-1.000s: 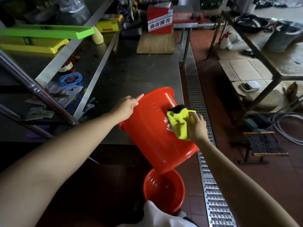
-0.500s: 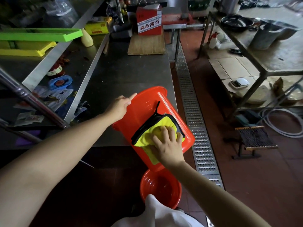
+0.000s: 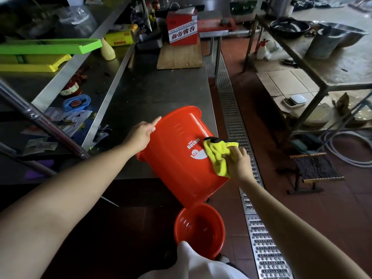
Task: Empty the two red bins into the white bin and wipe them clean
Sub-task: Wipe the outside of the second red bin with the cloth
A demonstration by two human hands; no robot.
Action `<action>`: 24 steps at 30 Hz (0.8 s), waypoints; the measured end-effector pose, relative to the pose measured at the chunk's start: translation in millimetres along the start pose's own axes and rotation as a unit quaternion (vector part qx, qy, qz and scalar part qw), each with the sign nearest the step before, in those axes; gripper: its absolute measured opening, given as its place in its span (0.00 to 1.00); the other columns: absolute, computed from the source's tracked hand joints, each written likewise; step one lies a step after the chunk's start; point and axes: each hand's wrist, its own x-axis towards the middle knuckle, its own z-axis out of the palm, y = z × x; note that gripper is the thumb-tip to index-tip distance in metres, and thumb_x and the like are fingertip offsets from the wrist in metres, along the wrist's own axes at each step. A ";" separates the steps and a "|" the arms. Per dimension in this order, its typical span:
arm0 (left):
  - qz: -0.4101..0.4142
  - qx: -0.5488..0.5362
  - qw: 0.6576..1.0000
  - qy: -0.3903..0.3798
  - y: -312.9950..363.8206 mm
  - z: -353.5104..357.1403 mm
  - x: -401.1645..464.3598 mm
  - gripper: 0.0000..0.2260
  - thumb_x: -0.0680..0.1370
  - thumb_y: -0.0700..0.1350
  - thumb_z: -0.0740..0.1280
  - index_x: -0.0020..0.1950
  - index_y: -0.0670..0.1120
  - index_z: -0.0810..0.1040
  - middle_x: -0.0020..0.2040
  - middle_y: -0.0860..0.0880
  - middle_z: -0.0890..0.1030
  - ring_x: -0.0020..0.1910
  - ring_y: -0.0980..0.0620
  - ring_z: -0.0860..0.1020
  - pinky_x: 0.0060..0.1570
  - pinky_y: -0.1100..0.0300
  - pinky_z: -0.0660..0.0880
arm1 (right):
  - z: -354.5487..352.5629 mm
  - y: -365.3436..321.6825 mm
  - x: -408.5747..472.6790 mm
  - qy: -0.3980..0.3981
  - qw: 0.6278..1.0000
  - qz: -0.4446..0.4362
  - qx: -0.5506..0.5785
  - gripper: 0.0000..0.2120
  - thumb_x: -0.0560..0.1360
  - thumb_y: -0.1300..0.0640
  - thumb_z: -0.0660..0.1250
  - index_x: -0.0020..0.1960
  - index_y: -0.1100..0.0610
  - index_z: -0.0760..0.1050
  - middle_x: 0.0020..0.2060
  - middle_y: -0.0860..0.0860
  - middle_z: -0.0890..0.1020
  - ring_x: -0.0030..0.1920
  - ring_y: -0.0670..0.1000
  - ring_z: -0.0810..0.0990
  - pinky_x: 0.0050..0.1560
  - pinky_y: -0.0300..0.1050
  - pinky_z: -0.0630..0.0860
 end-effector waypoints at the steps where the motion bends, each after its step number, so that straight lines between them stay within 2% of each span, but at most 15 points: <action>1: -0.003 0.000 1.000 0.004 2.3 -0.7 1.0 0.24 0.84 0.45 0.56 0.75 0.67 0.57 0.56 0.54 0.72 0.50 0.58 0.73 0.43 0.67 0.67 | 2.9 -4.9 -8.6 0.014 1.000 -0.017 -0.016 0.17 0.78 0.49 0.70 0.64 0.53 0.77 0.58 0.59 0.74 0.59 0.64 0.73 0.55 0.59 0.74; 4: -0.011 -0.002 1.000 0.004 10.7 -2.4 6.2 0.24 0.84 0.43 0.56 0.75 0.66 0.59 0.58 0.53 0.73 0.52 0.58 0.73 0.47 0.63 0.70 | 21.9 -25.0 -52.6 0.050 0.978 -0.154 -0.128 0.18 0.75 0.42 0.69 0.63 0.46 0.75 0.61 0.54 0.74 0.61 0.60 0.71 0.56 0.59 0.71; 6: -0.010 -0.012 1.000 -0.004 15.8 -4.3 8.7 0.23 0.85 0.44 0.56 0.75 0.66 0.60 0.58 0.53 0.74 0.53 0.56 0.75 0.49 0.62 0.71 | 38.7 -32.6 -80.6 0.049 0.944 -0.256 -0.203 0.18 0.75 0.37 0.66 0.60 0.46 0.73 0.63 0.54 0.72 0.63 0.61 0.70 0.58 0.61 0.66; 8: -0.010 -0.034 0.999 -0.017 17.2 -6.8 10.1 0.21 0.85 0.46 0.55 0.74 0.67 0.61 0.59 0.52 0.75 0.56 0.53 0.76 0.50 0.61 0.71 | 49.0 -34.3 -96.5 0.048 0.925 -0.299 -0.229 0.18 0.77 0.36 0.63 0.58 0.47 0.72 0.64 0.56 0.73 0.65 0.63 0.71 0.60 0.65 0.65; 11: -0.008 -0.065 0.997 -0.051 15.4 -13.3 11.7 0.19 0.85 0.50 0.55 0.74 0.67 0.62 0.67 0.50 0.75 0.65 0.49 0.75 0.58 0.56 0.72 | 48.7 -42.1 -91.1 0.041 0.928 -0.286 -0.235 0.18 0.77 0.36 0.61 0.58 0.47 0.72 0.63 0.56 0.74 0.65 0.64 0.71 0.59 0.67 0.66; 13: -0.002 -0.097 0.992 -0.083 14.8 -17.8 13.8 0.19 0.84 0.51 0.57 0.73 0.67 0.64 0.72 0.51 0.72 0.69 0.48 0.72 0.64 0.54 0.70 | 48.7 -55.0 -77.3 0.034 0.930 -0.274 -0.244 0.16 0.76 0.39 0.64 0.58 0.47 0.73 0.63 0.56 0.74 0.65 0.64 0.70 0.58 0.66 0.66; 16: 0.005 -0.148 0.983 -0.109 14.7 -22.8 17.2 0.18 0.84 0.51 0.58 0.73 0.66 0.66 0.73 0.52 0.70 0.71 0.50 0.70 0.65 0.58 0.67 | 54.3 -89.4 -48.8 0.023 0.931 -0.254 -0.260 0.18 0.73 0.44 0.72 0.60 0.47 0.73 0.62 0.57 0.73 0.65 0.65 0.69 0.58 0.68 0.68; 19: 0.005 -0.173 0.978 -0.117 14.2 -24.5 17.7 0.18 0.84 0.49 0.59 0.73 0.62 0.68 0.72 0.50 0.72 0.68 0.52 0.71 0.68 0.57 0.68 | 69.0 -129.6 -22.8 0.029 0.931 -0.248 -0.268 0.17 0.74 0.47 0.70 0.62 0.47 0.73 0.64 0.58 0.72 0.66 0.66 0.67 0.58 0.70 0.67; 22: 0.006 -0.185 0.977 -0.103 13.2 -23.0 18.8 0.18 0.84 0.45 0.58 0.74 0.58 0.69 0.69 0.50 0.75 0.63 0.57 0.73 0.62 0.62 0.69 | 86.7 -162.5 0.3 0.024 0.938 -0.230 -0.259 0.20 0.77 0.39 0.60 0.67 0.43 0.70 0.70 0.58 0.68 0.71 0.66 0.61 0.64 0.73 0.61; 24: 0.006 -0.187 0.978 -0.094 10.9 -22.9 18.7 0.18 0.84 0.43 0.58 0.74 0.56 0.69 0.68 0.50 0.76 0.63 0.57 0.72 0.57 0.67 0.69 | 93.5 -171.4 9.0 0.014 0.935 -0.223 -0.277 0.24 0.77 0.31 0.55 0.69 0.41 0.68 0.72 0.57 0.65 0.73 0.66 0.60 0.65 0.72 0.58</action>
